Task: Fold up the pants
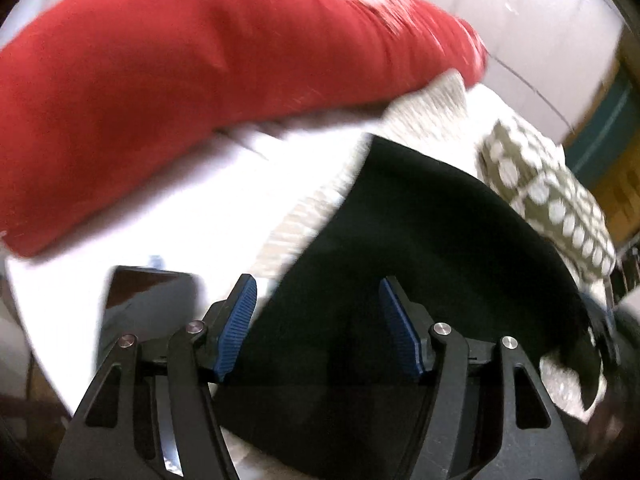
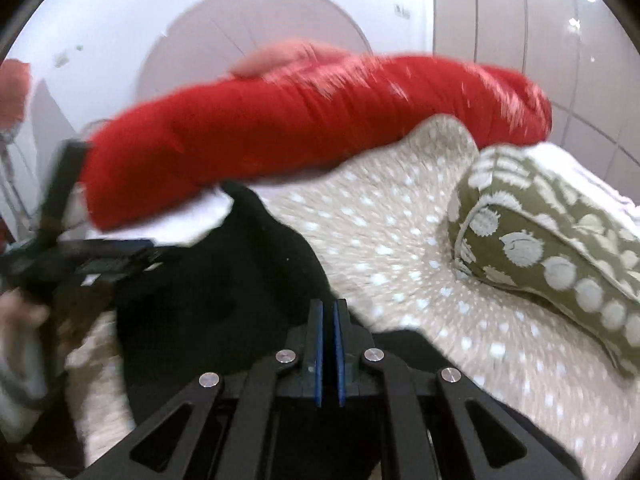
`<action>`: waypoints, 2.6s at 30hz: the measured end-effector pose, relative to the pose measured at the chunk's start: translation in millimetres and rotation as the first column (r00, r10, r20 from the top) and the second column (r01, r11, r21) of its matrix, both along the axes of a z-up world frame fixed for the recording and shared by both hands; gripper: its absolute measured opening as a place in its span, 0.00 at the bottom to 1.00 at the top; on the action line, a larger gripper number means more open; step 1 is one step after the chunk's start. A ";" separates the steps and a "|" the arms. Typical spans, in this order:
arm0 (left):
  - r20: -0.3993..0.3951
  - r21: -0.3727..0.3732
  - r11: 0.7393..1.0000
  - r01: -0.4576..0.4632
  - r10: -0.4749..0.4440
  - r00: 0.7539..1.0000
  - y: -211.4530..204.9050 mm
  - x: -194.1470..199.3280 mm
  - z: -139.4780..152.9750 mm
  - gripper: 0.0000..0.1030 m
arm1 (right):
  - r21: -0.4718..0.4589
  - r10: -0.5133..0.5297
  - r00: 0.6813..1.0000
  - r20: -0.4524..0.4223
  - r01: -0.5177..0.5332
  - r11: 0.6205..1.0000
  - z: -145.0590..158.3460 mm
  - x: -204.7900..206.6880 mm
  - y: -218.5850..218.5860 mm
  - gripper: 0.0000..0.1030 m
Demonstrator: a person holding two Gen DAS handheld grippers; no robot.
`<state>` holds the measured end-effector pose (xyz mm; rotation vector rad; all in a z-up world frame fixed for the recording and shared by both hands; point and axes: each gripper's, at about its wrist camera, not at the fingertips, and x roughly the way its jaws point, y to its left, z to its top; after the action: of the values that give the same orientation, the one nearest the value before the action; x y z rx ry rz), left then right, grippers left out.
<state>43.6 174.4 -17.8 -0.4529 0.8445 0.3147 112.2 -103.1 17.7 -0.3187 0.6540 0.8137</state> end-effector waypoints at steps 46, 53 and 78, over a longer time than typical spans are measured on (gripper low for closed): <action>-0.073 0.110 0.974 0.199 -0.192 0.979 -94.3 -28.0 -26.0 0.62 | 0.144 -0.328 0.899 -0.290 0.379 0.914 -51.3 -8.1 -53.9 0.07; -0.110 0.150 0.966 0.210 -0.195 0.975 -103.4 -27.5 -34.1 0.62 | 0.087 -0.411 0.862 -0.296 0.453 0.887 -73.5 1.3 -54.1 0.10; -0.038 0.107 0.956 0.275 -0.272 0.962 -144.0 -38.6 3.9 0.62 | 0.085 -0.755 0.646 -0.107 0.763 0.641 -32.7 -146.8 -291.6 0.06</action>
<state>5.1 30.4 -13.8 -0.2242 0.8950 0.1101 -34.6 -394.7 -15.1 0.1172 0.7111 0.0317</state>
